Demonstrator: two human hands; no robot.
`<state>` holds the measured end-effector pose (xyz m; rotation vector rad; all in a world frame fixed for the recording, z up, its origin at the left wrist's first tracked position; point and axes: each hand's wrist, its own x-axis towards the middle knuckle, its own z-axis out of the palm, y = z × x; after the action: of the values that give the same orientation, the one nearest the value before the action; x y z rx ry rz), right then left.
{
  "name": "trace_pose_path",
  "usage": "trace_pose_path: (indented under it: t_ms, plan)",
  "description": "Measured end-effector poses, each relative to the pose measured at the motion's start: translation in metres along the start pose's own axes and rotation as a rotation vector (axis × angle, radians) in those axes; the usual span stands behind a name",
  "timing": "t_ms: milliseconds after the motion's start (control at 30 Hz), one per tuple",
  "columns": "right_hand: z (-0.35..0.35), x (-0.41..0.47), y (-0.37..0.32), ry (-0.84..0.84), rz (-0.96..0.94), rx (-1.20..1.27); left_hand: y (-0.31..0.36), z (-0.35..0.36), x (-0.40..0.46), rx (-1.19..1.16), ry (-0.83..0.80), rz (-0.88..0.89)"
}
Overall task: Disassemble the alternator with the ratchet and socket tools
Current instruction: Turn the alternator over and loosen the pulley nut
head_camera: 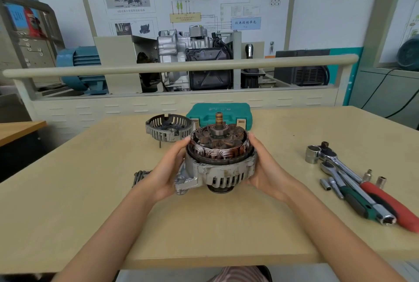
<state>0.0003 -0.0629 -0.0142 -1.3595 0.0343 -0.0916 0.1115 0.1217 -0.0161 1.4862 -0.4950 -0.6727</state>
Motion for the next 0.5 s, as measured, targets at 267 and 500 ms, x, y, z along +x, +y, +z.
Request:
trace_pose_path:
  t_ms: [267,500]
  plan:
    - [0.008,0.005,0.005,0.062,-0.097,0.097,-0.001,0.008,-0.001,-0.062,0.008,0.053]
    - [0.004,0.000,0.012,0.117,-0.210,-0.070,-0.005,0.016,-0.006,-0.008,0.015,0.156]
